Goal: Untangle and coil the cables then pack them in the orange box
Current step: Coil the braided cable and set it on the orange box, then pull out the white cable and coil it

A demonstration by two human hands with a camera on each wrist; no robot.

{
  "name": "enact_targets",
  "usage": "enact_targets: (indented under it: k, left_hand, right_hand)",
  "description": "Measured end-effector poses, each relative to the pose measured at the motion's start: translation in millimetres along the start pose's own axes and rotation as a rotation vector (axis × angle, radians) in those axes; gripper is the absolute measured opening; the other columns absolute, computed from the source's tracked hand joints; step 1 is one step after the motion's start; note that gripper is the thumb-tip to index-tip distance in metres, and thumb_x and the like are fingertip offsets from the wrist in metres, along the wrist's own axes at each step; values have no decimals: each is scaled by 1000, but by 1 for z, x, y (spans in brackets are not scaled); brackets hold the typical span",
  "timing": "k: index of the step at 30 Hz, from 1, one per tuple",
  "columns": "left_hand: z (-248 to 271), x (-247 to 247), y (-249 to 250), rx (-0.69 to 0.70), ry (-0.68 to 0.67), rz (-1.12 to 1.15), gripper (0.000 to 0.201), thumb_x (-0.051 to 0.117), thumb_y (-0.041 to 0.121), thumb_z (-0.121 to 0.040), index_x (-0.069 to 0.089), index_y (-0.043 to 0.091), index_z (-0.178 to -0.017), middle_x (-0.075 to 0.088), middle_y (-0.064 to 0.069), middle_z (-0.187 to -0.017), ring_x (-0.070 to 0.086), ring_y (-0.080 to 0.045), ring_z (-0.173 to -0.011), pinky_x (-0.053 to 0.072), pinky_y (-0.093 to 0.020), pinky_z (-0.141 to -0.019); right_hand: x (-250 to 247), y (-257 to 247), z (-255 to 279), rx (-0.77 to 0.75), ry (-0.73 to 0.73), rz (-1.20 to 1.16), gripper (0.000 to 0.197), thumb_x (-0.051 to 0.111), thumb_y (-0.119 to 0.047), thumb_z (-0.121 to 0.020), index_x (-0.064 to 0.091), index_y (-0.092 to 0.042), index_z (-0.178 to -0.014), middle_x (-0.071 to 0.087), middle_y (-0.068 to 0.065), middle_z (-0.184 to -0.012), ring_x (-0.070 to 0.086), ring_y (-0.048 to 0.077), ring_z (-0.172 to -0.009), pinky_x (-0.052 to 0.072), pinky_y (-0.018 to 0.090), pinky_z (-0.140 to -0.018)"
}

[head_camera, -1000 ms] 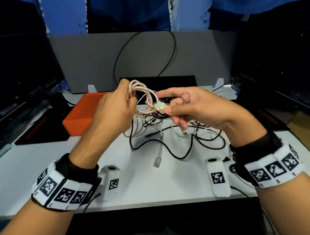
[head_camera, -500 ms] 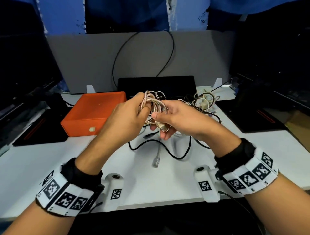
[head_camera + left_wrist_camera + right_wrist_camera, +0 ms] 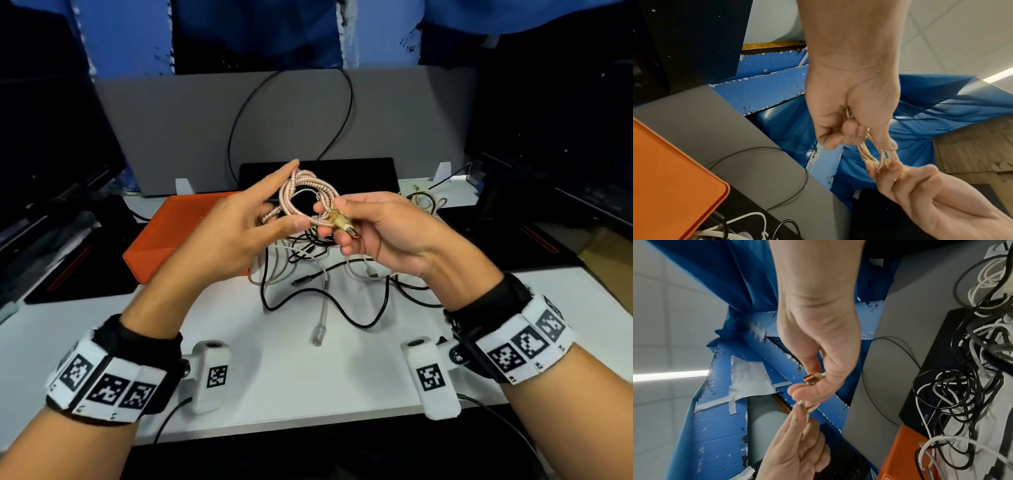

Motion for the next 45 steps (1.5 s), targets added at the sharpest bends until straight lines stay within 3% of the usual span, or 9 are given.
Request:
enact_targets:
  k: [5, 9, 13, 16, 18, 21, 27, 38, 45]
  left_hand:
    - [-1, -8, -5, -38, 106, -142, 74, 54, 72, -83, 25, 61, -151, 68, 23, -127, 62, 2, -100, 48, -34, -105]
    - [1, -9, -9, -53, 140, -212, 71, 44, 86, -81, 19, 71, -146, 74, 4, -118, 58, -11, -87, 55, -55, -94]
    - [2, -12, -6, -98, 256, -323, 61, 50, 66, -95, 26, 61, -151, 61, -2, -66, 50, -7, -54, 45, -35, -53]
    - [2, -5, -7, -122, 247, -284, 61, 51, 59, -99, 25, 56, -154, 41, 1, -54, 34, -10, -46, 29, -31, -46]
    - [1, 1, -12, -166, 120, -105, 66, 51, 63, -95, 20, 58, -153, 62, 7, -63, 59, -18, -56, 56, -36, -59]
    - [4, 2, -3, -153, 22, -65, 58, 44, 68, -94, 32, 59, -149, 75, 7, -101, 71, -31, -92, 57, -57, -91]
    - [0, -10, -11, -163, 146, 216, 24, 64, 18, -100, 66, 25, -123, 77, -10, -91, 74, -23, -80, 63, -44, -80]
    - [-27, -76, -77, -362, 323, 354, 19, 63, 3, -98, 68, 10, -114, 72, -3, -79, 68, -8, -55, 64, -27, -64]
    - [-55, -137, -195, -695, 300, 158, 7, 57, -2, -100, 63, 2, -100, 65, -21, -104, 69, -11, -47, 59, -23, -50]
  right_hand:
    - [1, 0, -3, -71, 16, -27, 33, 45, -12, -109, 55, 11, -132, 72, 16, -90, 65, 12, -63, 58, 23, -60]
    - [3, -1, -3, -131, 17, 57, 23, 46, -14, -110, 60, 2, -117, 72, 15, -91, 67, 13, -67, 59, 24, -64]
    - [7, -7, -2, -195, 41, 98, 18, 47, -15, -109, 62, -5, -108, 73, 15, -91, 69, 14, -68, 60, 24, -67]
    - [6, -8, -1, -208, 68, 106, 18, 49, -15, -109, 63, -4, -110, 73, 15, -91, 72, 16, -70, 61, 24, -69]
    - [5, -7, -1, -195, 66, 134, 17, 51, -16, -108, 64, -5, -108, 75, 15, -89, 75, 19, -76, 61, 26, -72]
    - [6, -5, 0, -178, 46, 205, 18, 54, -18, -106, 66, -6, -106, 76, 13, -89, 77, 23, -85, 62, 27, -76]
    - [9, -2, 2, -150, 30, 311, 19, 56, -23, -106, 65, -7, -113, 77, 8, -95, 77, 23, -87, 61, 31, -78]
    - [2, 10, 1, -36, 11, 545, 37, 47, -50, -106, 67, -23, -123, 76, 4, -108, 74, 22, -83, 59, 41, -84]
    - [-8, 32, -5, 49, -62, 1063, 33, 54, -65, -95, 69, -36, -103, 74, -7, -98, 73, 12, -85, 59, 47, -90]
Point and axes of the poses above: each hand's wrist, its own z-axis away from the middle knuckle, its own x-axis out of the palm, y = z × x, the point moved 8 cm from there along -z, towards the middle knuckle
